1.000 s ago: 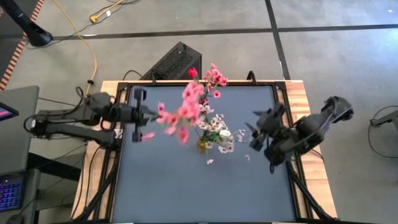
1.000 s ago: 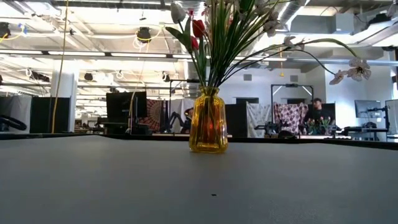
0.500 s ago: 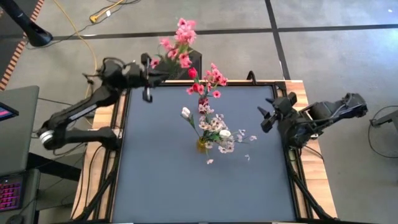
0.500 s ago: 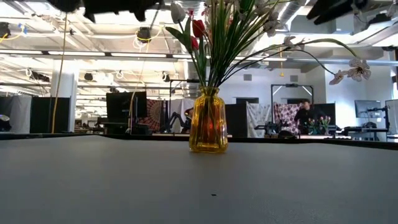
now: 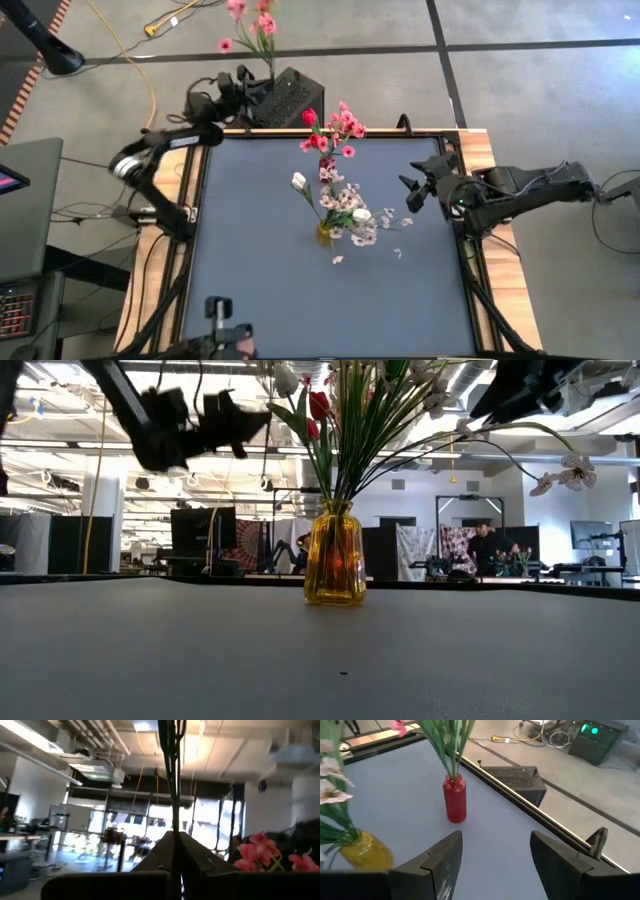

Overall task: Sort flowers into vase by color
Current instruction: Put the pink flowers into the red flower vase

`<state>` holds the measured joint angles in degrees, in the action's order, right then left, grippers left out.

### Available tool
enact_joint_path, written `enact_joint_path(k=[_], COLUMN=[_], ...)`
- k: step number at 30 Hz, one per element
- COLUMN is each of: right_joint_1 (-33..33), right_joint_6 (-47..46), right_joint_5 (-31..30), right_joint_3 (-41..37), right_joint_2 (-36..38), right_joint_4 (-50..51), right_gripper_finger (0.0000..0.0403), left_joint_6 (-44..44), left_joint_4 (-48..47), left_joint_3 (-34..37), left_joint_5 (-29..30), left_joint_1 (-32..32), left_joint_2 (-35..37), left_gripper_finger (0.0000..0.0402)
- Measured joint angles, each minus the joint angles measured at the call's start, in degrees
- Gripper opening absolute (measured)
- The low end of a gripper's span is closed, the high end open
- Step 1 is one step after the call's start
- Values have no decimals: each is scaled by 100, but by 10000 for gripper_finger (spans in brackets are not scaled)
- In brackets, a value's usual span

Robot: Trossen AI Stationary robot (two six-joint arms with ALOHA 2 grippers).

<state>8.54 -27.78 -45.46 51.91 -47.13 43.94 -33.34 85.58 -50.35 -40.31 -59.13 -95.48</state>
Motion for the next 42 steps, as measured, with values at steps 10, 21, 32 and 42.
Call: enact_joint_path(k=[10, 21, 32, 42], right_joint_1=[-273, -269, -254, -252], right_joint_6=[27, 88, 86, 84], right_joint_5=[66, 226, 525, 618], right_joint_3=[-1, 0, 1, 1], right_joint_2=[-10, -10, -12, -12], right_joint_4=[7, -18, -420, -470], right_gripper_finger=[260, 260, 260, 260], left_joint_6=[86, 504, 1108, -286], left_joint_4=[418, -795, -1338, 432], left_joint_3=[-37, -528, -1054, -1261], left_joint_5=[486, 1693, 2075, 1716], left_joint_1=[850, 1139, 1611, 1632], left_joint_2=[-1034, -1060, -1060, -2303], left_gripper_finger=[0, 0, 0, 0])
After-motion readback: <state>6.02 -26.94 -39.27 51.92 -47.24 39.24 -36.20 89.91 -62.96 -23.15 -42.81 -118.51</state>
